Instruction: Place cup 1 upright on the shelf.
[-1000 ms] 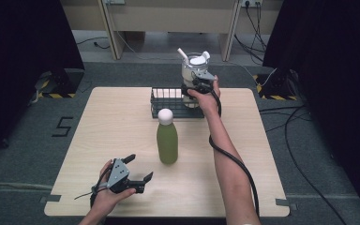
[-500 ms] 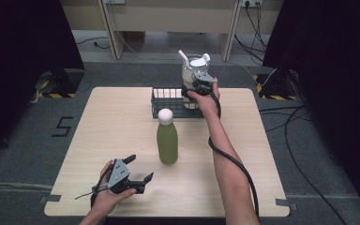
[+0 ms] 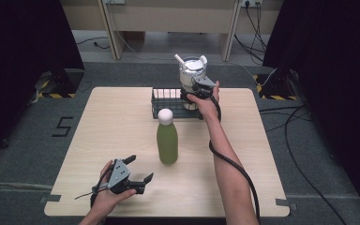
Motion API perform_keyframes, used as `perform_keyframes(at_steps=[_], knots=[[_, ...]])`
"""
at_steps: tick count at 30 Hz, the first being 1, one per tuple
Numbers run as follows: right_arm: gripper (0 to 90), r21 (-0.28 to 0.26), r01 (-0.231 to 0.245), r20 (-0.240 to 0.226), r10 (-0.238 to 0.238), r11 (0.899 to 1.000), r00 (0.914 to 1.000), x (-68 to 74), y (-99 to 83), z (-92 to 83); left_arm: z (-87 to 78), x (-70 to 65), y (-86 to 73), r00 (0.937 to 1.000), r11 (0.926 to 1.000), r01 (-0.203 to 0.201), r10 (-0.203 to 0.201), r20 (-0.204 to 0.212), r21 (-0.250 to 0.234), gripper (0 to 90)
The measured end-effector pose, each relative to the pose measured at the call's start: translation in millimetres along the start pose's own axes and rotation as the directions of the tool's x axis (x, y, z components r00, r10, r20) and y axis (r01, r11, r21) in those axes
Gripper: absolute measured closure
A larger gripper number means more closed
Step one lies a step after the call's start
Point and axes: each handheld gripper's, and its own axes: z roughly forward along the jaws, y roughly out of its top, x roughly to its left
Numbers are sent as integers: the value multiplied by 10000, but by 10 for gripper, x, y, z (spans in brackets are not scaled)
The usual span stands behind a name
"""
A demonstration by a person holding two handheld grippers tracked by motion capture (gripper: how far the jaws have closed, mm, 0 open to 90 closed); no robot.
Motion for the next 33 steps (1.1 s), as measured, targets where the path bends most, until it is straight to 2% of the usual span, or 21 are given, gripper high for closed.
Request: perform_keyframes(at_steps=[1, 17, 26, 31, 33], knots=[[36, 37, -99, -73, 99, 9999, 9999, 0, -3, -9, -2, 2, 0, 10000, 10000, -5, 5, -5, -2, 70], [26, -7, 92, -147, -92, 10000, 9998, -63, -39, -237, -6, 10, 10, 9999, 10000, -65, 64, -125, -16, 71], [31, -142, 128, -132, -130, 9998, 9998, -98, -65, -428, -5, 10, 26, 9996, 9999, -108, 106, -253, -70, 69], [37, -161, 132, -86, -133, 9998, 9999, -113, -91, -545, -4, -6, 38, 9997, 9998, -159, 157, -188, -85, 67], [38, -135, 273, -17, -274, 9995, 9996, -111, -110, -591, -8, -9, 47, 9996, 9998, -188, 186, -194, -95, 65]])
